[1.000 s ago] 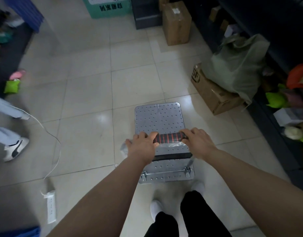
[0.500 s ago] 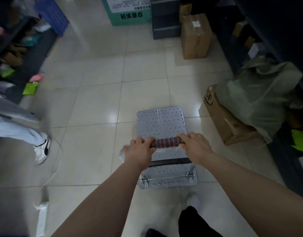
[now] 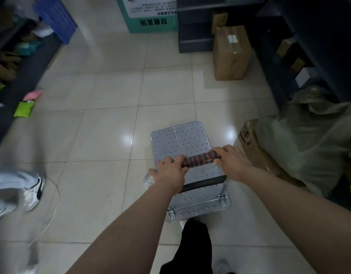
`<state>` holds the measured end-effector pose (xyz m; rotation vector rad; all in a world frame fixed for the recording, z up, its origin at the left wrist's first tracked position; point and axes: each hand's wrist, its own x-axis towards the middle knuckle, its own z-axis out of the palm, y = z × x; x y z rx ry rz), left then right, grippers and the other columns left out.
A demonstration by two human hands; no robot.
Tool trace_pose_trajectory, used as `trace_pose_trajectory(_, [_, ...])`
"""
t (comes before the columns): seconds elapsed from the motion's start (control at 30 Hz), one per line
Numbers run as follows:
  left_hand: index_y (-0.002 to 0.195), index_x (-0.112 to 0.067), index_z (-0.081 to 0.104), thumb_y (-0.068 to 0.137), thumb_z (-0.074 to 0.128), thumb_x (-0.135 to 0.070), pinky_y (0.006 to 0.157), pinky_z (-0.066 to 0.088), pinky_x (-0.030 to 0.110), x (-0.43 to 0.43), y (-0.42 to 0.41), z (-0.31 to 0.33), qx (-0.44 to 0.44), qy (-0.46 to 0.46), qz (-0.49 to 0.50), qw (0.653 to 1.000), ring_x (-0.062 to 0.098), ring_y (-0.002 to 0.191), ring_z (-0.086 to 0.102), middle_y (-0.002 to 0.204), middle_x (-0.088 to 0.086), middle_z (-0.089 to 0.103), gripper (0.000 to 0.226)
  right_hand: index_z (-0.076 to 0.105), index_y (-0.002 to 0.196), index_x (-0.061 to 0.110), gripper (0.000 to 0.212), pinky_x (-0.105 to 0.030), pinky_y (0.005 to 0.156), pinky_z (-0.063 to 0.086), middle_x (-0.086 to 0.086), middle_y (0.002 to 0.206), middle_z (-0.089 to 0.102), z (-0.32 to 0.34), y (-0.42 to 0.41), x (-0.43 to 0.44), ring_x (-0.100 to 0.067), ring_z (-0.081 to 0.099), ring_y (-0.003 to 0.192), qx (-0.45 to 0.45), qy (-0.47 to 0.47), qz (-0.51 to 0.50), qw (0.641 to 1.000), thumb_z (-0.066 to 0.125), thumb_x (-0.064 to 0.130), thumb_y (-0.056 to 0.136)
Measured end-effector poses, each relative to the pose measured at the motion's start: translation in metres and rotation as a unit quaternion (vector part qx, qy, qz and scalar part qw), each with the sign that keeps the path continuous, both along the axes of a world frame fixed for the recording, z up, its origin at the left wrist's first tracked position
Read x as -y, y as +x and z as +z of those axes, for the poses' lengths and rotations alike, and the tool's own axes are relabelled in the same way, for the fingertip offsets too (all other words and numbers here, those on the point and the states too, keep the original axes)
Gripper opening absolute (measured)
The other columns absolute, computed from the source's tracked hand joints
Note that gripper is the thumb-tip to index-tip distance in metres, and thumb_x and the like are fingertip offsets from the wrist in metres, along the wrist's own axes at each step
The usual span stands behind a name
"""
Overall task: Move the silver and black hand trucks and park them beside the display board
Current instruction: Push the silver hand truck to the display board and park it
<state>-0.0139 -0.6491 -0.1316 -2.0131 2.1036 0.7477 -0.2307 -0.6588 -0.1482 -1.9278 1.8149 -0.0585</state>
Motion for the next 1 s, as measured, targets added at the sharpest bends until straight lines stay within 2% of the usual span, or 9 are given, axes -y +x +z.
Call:
trace_pose_trajectory(0.2, [0.127,-0.043,0.032,0.097,0.034,-0.046,0.099,0.029,0.060,0.089,0.014,-0.001,0.009,-0.014,-0.013,1.000,0.027,0.111,0.042,0.121,0.004,0.045,0.030,0.037,0.130,0.040,0.036,-0.041,0.104,0.031,-0.001,0.124,0.050,0.003,0.007,0.088,-0.021,0.041,0.118,0.014,0.036,0.010,0.999,0.041,0.040,0.094])
trace_pose_trajectory(0.4, [0.129,-0.045,0.032,0.096,0.033,-0.046,0.100,0.027,0.066,0.179,0.032,0.002,0.042,-0.009,0.003,0.999,0.026,0.115,0.041,0.124,0.002,0.045,0.033,0.042,0.125,0.040,0.033,-0.041,0.102,0.031,-0.001,0.118,0.053,-0.004,0.029,0.175,-0.022,0.044,0.112,0.015,0.002,0.005,1.000,0.042,0.042,0.093])
trace_pose_trajectory(0.67, [0.131,-0.042,0.033,0.096,0.034,-0.046,0.098,0.034,0.058,0.317,0.048,0.001,0.066,-0.013,0.007,0.998,0.027,0.114,0.042,0.125,0.004,0.046,0.035,0.040,0.126,0.038,0.031,-0.040,0.095,0.031,-0.005,0.116,0.053,-0.015,0.045,0.318,-0.025,0.045,0.108,-0.012,0.001,0.038,0.999,0.037,0.040,0.095])
trace_pose_trajectory(1.0, [0.131,-0.040,0.035,0.095,0.037,-0.044,0.105,0.024,0.063,0.476,0.025,-0.001,0.043,0.001,0.058,0.997,0.029,0.117,0.041,0.125,0.005,0.045,0.036,0.039,0.125,0.035,0.029,-0.043,0.097,0.034,-0.007,0.117,0.053,-0.011,0.025,0.498,-0.027,0.047,0.108,-0.034,0.024,0.097,0.994,0.038,0.039,0.096])
